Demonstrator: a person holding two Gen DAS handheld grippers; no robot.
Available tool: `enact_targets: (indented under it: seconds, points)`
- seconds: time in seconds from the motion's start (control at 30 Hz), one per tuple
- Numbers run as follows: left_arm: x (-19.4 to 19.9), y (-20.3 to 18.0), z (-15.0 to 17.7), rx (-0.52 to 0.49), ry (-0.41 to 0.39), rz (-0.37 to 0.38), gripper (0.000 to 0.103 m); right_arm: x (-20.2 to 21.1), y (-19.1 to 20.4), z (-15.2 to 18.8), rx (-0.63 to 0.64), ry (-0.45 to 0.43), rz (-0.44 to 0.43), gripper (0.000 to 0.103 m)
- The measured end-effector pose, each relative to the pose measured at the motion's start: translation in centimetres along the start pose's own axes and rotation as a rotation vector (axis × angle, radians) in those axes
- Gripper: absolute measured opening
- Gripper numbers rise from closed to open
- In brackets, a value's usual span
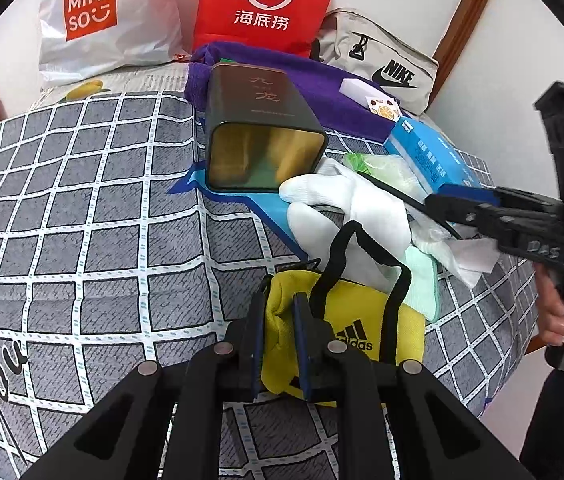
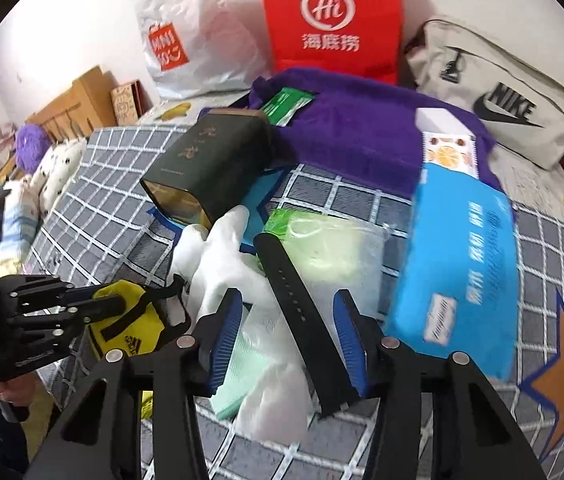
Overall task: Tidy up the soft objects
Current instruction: 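Grasp the yellow Adidas bag with the left tool while the right tool grasps the black band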
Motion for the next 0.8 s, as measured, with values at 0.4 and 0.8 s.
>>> enact_targets:
  seconds: [0.4,0.8]
  points:
    - [-0.3,-0.1,-0.1,-0.002,-0.006,0.025,0.015,-2.9,-0.3,0.5,0.024,0.082,0.021,0.022]
    - [-0.5,-0.1,-0.1,-0.008,-0.004,0.026,0.016,-3.5,-0.1,0.9,0.025,0.117,0.007,0.025]
Point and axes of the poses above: each gripper's, at about its wrist camera, not at the fingertips, and x roughly against the way its jaws point, y to its left, z to its underside, the point moved 4 cm from there along -x, roughly the way its jaws point, and after that the axes turned 4 degrees about -z, right-handed, at the moved point
